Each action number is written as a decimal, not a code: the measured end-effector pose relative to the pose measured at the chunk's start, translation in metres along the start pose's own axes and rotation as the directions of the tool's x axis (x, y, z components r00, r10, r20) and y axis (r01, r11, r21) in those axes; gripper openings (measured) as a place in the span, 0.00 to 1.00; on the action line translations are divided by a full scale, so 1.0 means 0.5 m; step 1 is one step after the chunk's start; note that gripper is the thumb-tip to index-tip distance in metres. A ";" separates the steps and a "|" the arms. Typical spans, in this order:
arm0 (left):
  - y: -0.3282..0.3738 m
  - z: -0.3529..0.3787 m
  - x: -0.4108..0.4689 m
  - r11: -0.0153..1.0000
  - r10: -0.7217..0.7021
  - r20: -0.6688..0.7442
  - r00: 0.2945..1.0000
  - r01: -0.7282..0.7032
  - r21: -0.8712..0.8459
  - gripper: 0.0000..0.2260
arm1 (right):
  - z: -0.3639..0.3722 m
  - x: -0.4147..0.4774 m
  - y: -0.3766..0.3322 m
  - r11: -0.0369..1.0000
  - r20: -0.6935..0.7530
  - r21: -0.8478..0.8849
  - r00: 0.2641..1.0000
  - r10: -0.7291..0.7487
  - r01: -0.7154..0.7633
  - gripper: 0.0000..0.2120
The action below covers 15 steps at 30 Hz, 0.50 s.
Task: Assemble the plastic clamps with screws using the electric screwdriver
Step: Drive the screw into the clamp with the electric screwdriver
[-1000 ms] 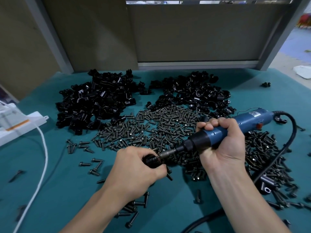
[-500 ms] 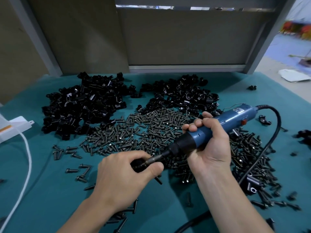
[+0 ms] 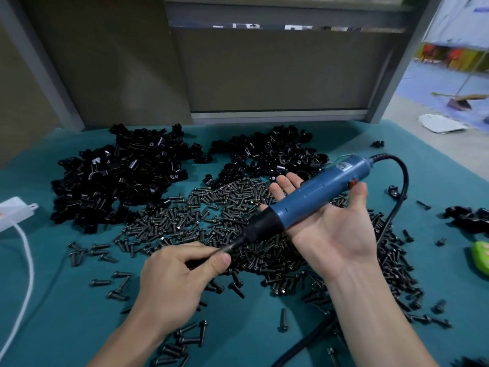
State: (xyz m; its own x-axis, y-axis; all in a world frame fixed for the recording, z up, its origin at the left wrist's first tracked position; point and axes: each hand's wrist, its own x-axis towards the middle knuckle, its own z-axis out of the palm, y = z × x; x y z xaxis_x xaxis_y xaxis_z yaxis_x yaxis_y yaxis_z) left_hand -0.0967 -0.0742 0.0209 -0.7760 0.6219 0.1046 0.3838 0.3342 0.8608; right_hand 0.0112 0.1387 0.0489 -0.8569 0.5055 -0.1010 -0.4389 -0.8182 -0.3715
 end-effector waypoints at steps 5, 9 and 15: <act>-0.005 -0.001 0.001 1.000 -0.008 0.018 1.000 0.008 0.011 0.09 | 0.005 0.003 0.004 0.995 -0.133 0.020 0.987 -0.090 0.093 0.37; 0.000 0.002 0.001 1.000 -0.003 0.015 1.000 0.004 -0.007 0.07 | 0.011 0.012 0.020 0.981 -0.173 0.014 0.967 -0.188 0.193 0.36; -0.002 0.003 0.000 1.000 -0.007 0.016 1.000 0.007 0.007 0.06 | 0.015 0.019 0.031 0.965 -0.188 -0.033 0.946 -0.263 0.262 0.34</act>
State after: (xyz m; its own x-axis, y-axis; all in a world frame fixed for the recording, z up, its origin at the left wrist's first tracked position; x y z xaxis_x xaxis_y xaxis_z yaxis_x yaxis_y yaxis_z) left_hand -0.0961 -0.0733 0.0194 -0.7708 0.6306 0.0904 0.3815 0.3433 0.8582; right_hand -0.0055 0.1287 0.0488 -0.6443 0.7453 -0.1714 -0.6386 -0.6477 -0.4156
